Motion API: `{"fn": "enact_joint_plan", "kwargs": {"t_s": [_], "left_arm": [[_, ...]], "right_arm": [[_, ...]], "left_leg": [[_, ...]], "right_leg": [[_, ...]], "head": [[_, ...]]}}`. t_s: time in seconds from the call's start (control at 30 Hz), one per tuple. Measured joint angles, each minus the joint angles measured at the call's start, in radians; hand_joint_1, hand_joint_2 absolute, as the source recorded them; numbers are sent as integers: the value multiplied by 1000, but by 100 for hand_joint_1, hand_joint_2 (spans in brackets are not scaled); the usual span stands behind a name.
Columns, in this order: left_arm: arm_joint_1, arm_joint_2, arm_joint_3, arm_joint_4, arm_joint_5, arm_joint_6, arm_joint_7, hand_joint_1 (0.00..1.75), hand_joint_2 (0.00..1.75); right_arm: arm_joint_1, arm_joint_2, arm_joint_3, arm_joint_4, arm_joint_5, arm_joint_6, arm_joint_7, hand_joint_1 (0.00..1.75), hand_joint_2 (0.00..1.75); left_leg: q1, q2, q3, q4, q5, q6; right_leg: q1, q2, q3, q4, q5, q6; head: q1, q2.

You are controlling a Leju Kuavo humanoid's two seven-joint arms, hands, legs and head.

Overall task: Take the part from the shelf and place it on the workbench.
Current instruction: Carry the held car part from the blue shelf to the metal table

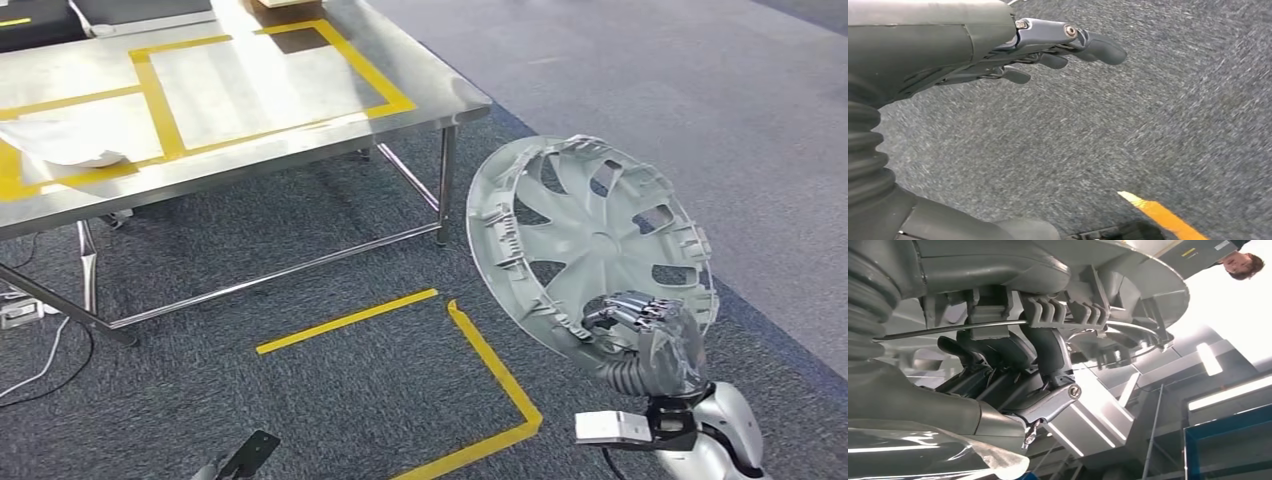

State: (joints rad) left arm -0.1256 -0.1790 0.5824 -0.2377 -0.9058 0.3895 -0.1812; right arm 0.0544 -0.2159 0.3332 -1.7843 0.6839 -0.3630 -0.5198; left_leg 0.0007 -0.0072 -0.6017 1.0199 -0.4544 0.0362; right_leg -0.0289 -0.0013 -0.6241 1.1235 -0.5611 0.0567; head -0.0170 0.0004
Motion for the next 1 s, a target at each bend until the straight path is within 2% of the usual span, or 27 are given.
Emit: {"fn": "enact_joint_plan", "kwargs": {"t_s": [0.07,0.1,0.13,0.17,0.2,0.23,0.27,0.3,0.4,0.47,0.5,0.57,0.6,0.63,0.67,0.73,0.77,0.8,0.83,0.93,0.97,1.0], "left_arm": [[0,-1,0,0,0,0,0,0,175],[1,-2,0,0,0,0,0,0,175],[2,-2,0,0,0,0,0,0,175],[2,-2,0,0,0,0,0,0,175],[2,-3,0,0,0,0,0,0,175],[1,-3,0,0,0,0,0,0,175],[1,-4,0,0,0,0,0,0,175],[1,-4,0,0,0,0,0,0,175],[1,-4,0,0,0,-1,0,0,175],[0,-3,0,0,0,-1,0,0,175],[0,-3,0,0,0,-1,0,0,175],[0,-3,0,0,0,-2,0,0,175],[1,-3,0,0,0,-2,0,0,175],[2,-3,0,0,0,-2,0,0,175],[3,-2,0,0,0,-3,0,0,175],[3,0,0,0,0,-7,0,0,175],[3,2,0,0,1,-10,-1,0,175],[3,4,0,0,1,-13,-3,0,175],[4,5,0,0,2,-15,-6,0,175],[12,10,0,0,3,-18,-15,0,175],[14,11,0,0,3,-19,-17,0,175],[14,12,1,0,4,-19,-17,0,175]], "right_arm": [[1,0,0,0,1,0,-1,175,175],[1,0,0,0,1,0,-1,175,175],[1,0,0,0,1,0,-1,175,175],[2,0,0,0,1,0,-1,175,175],[1,0,0,0,1,0,-1,175,175],[1,0,0,1,1,0,-1,175,175],[0,0,0,1,1,0,-1,175,175],[1,0,0,1,0,0,-1,175,175],[3,0,-1,0,-8,2,-4,175,175],[3,0,-1,0,-13,5,-6,175,175],[3,0,-1,-1,-13,6,-6,175,175],[3,0,-1,-1,-10,6,-6,175,175],[4,0,-1,0,-8,7,-6,175,175],[5,0,-1,0,-5,7,-6,175,175],[5,0,-1,0,-1,7,-6,175,175],[4,2,-1,0,8,9,-3,175,175],[3,4,-1,-1,14,10,-1,175,175],[2,7,0,-1,22,11,1,175,175],[1,9,1,-1,29,12,4,175,175],[-1,15,7,-1,44,12,10,175,175],[-2,16,10,-2,46,11,11,175,175],[-3,17,13,-2,47,11,12,175,175]], "left_leg": [[-5,0,0,0,-2,6],[-7,0,1,0,-3,8],[-9,0,3,1,-4,9],[-10,-1,6,1,-6,9],[-11,-2,10,2,-9,8],[-13,-3,12,4,-12,5],[-15,-4,12,7,-14,2],[-17,-5,10,10,-15,-2],[-17,-5,7,15,-18,-13],[-15,-4,-6,52,-45,-25],[-11,-3,-26,98,-71,-32],[-3,-1,-85,224,-126,-44],[1,-1,-107,269,-137,-47],[3,-1,-114,281,-129,-49],[5,-1,-103,254,-102,-49],[6,-1,-46,129,-31,-45],[4,0,-20,72,-10,-41],[2,0,-4,35,-3,-37],[0,0,1,21,-9,-33],[0,0,7,3,-9,-18],[2,0,12,-4,-8,-10],[3,0,16,-9,-7,-4]], "right_leg": [[2,0,-70,135,-54,1],[2,0,-94,176,-61,1],[2,0,-99,179,-47,0],[2,0,-83,140,-14,-2],[3,0,-51,72,26,-5],[4,0,-16,3,55,-7],[6,0,12,-52,72,-10],[7,1,28,-82,77,-12],[7,3,35,-94,73,-22],[2,1,41,-99,74,-32],[0,0,43,-100,73,-36],[0,-1,45,-100,71,-41],[0,-1,46,-100,70,-42],[0,0,47,-100,69,-42],[0,0,49,-100,68,-41],[0,1,56,-100,64,-38],[2,1,57,-100,62,-34],[3,1,57,-100,61,-29],[4,1,55,-101,61,-24],[2,-1,50,-99,56,-8],[2,-1,41,-80,43,-4],[1,0,20,-38,21,-3]], "head": [[1,0],[1,0],[1,0],[1,0],[1,0],[1,0],[1,0],[0,0],[0,0],[-4,0],[-6,0],[-9,0],[-9,0],[-9,0],[-9,0],[-9,0],[-9,0],[-8,0],[-8,0],[-7,0],[-6,0],[-5,0]]}}
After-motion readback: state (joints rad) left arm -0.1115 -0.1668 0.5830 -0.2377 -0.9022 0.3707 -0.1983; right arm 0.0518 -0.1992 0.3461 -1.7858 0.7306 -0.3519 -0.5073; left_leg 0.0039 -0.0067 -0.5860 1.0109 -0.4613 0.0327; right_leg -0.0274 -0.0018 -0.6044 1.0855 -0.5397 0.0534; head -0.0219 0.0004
